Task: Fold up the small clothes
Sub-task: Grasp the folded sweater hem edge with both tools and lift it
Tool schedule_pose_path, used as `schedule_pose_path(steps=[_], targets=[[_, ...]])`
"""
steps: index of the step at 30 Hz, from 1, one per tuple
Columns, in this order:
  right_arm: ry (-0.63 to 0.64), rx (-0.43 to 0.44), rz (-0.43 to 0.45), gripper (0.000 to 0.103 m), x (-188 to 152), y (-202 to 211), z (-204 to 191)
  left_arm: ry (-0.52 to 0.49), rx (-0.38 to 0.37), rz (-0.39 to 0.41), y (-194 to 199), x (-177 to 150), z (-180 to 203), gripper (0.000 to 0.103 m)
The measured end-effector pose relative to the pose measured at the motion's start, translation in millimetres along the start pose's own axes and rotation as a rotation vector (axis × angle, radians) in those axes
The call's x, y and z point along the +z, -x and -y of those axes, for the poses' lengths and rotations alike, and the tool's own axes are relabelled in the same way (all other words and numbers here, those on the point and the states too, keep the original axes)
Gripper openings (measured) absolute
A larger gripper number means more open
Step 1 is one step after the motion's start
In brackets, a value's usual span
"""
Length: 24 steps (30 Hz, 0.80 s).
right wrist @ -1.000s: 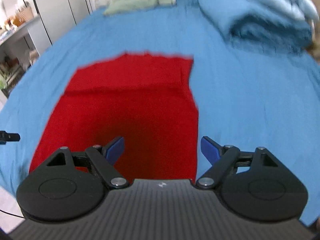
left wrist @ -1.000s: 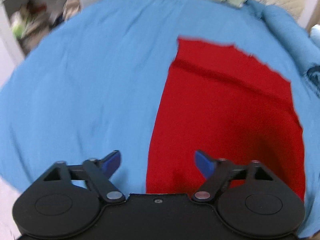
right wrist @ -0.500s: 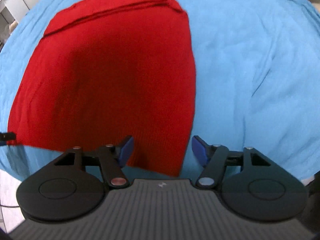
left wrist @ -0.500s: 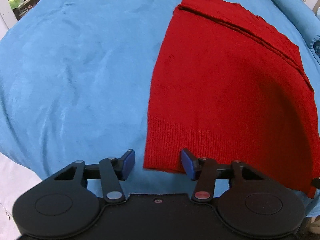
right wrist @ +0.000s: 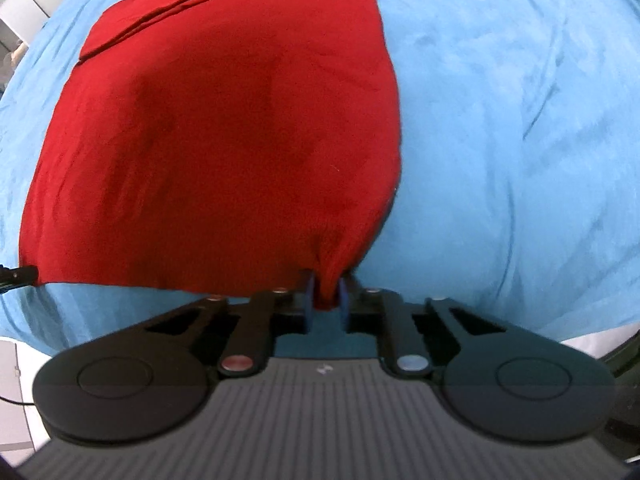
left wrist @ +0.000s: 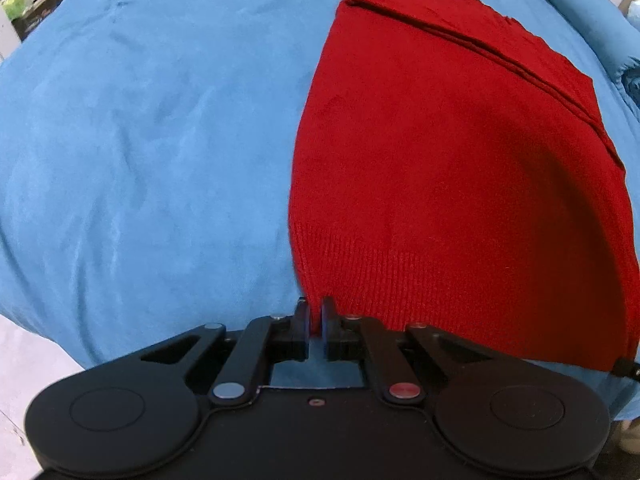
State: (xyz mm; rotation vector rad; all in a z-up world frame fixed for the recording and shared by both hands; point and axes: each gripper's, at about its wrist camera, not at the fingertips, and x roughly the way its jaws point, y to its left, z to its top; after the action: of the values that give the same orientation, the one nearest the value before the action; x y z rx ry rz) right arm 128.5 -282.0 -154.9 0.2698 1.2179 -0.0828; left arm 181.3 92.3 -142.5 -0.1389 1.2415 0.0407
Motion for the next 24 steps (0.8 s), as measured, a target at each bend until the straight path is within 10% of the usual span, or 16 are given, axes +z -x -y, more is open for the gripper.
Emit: schedule_pose_path(steps=[12,18,24], targets=[[-0.221,0.140,0.117,0.020,74,91,11,0.169,-0.089,0.114,104,68,-2,0.004],[-0.317,0.219,0.332,0.020,169,125,1,0.222,-0.196,0.298,128,166,11,0.004],[-0.362,0.244,0.458,0.020,285,80,-5,0.197,-0.264,0.477,71,286,44,0.004]])
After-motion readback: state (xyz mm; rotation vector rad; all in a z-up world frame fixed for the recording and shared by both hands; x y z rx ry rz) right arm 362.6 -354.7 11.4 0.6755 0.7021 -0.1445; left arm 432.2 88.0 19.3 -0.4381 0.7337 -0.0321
